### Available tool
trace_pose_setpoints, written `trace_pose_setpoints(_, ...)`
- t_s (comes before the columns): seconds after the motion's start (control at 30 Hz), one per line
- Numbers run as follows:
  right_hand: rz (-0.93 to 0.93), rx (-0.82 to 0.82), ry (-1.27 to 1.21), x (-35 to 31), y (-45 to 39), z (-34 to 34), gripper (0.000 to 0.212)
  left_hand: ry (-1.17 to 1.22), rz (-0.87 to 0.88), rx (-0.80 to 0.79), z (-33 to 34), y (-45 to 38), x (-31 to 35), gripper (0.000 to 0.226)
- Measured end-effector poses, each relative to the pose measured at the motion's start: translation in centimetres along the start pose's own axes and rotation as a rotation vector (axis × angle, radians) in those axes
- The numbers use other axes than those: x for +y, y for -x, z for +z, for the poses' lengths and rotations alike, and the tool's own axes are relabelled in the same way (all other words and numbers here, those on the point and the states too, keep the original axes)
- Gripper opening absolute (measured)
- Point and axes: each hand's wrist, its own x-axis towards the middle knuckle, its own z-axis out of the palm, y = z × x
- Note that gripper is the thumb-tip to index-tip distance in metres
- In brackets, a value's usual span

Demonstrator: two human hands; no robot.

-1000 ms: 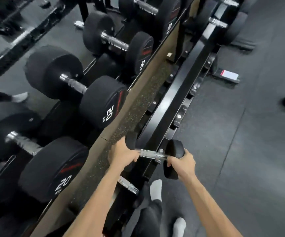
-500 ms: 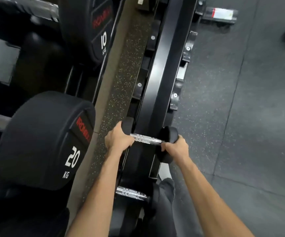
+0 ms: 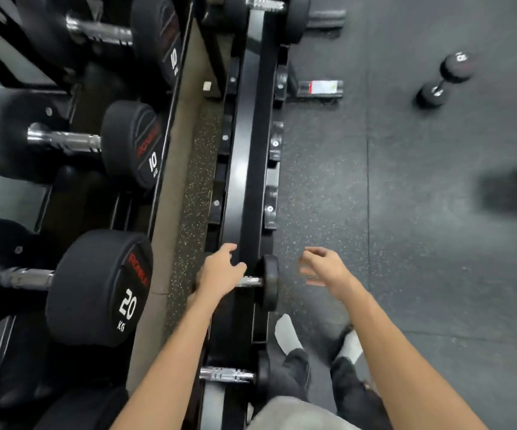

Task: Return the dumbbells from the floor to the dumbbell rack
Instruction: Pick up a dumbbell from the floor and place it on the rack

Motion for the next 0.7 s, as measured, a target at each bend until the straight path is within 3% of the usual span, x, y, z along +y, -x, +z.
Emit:
trace_pose_setpoints(0.13,-0.222,0.133,-0.133,-4.3,4.6,-8.4,0.029,0.105,0.271,-0.072,0.1,3.2,10.6,0.048)
trace_pose_setpoints(0.3,-0.431,0.241,-0.224,-7.1,10.2,-18.9,0.025,0.199,0.432,-0.109,2.3,6.9,22.5,0.042)
trace_pose_setpoints(0.47,-0.557,0.308,-0.276,-9.5,13.3,-28.9,0.021,0.258,0.594,-0.162,4.9,10.7,33.9,0.037)
trace_pose_setpoints(0.7,-0.631,0.391,-0.374,-11.2,15.0,-42.2,0.025,0.166,0.754,-0.214,10.9,13.8,49.3,0.035)
